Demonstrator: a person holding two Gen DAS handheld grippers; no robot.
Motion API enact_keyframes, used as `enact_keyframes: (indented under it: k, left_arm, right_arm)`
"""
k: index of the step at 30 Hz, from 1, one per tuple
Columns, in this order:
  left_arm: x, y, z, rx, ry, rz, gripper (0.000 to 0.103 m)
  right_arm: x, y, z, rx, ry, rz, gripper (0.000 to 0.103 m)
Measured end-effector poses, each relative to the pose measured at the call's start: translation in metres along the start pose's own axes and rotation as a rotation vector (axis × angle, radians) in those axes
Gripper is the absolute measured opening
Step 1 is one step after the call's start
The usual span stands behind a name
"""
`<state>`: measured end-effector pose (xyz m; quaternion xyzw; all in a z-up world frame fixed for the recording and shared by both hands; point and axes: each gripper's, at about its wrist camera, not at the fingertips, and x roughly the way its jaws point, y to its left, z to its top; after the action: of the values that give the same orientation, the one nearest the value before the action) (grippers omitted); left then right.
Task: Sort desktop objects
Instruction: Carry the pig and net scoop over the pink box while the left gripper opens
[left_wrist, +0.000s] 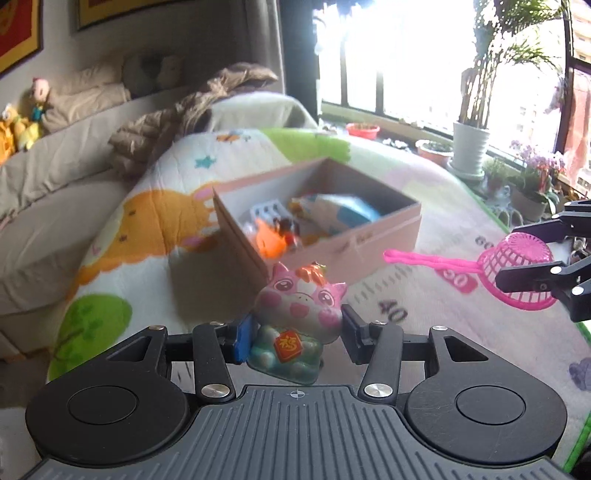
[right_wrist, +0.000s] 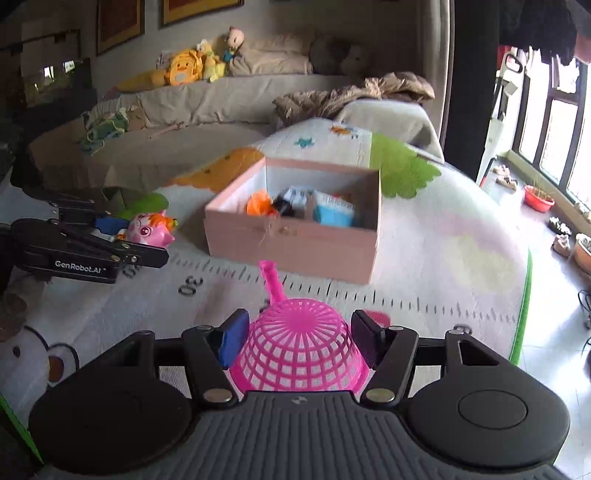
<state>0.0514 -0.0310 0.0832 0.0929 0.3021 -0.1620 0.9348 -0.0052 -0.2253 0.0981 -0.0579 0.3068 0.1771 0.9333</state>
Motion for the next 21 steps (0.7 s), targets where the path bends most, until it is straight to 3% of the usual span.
enact_keyframes:
  k: [7,9,10,14,17,21]
  left_arm:
    - [0.053,-0.002,0.069,0.002,-0.152,0.053,0.056]
    - [0.076,-0.004,0.078,0.004,-0.149,0.078,0.070]
    - [0.082,-0.003,0.078,-0.005,-0.134,0.082,0.072]
    - [0.072,0.003,0.051,-0.016,-0.118,0.054,0.096]
    - [0.064,0.011,0.023,-0.035,-0.076,0.085,0.096]
    - [0.059,0.022,-0.003,-0.127,-0.019,0.053,0.096]
  right_arm:
    - [-0.028,-0.029,0.073,0.012,-0.207,-0.083,0.062]
    - [-0.020,-0.032,0.090,0.005,-0.237,-0.099,0.062]
    - [-0.016,-0.033,0.096,0.005,-0.240,-0.106,0.062]
    - [0.014,-0.037,0.113,-0.007,-0.203,-0.113,0.062]
    - [0.048,-0.040,0.126,0.013,-0.139,-0.091,0.062]
    - [0.122,-0.039,0.143,0.159,-0.002,-0.008,0.062]
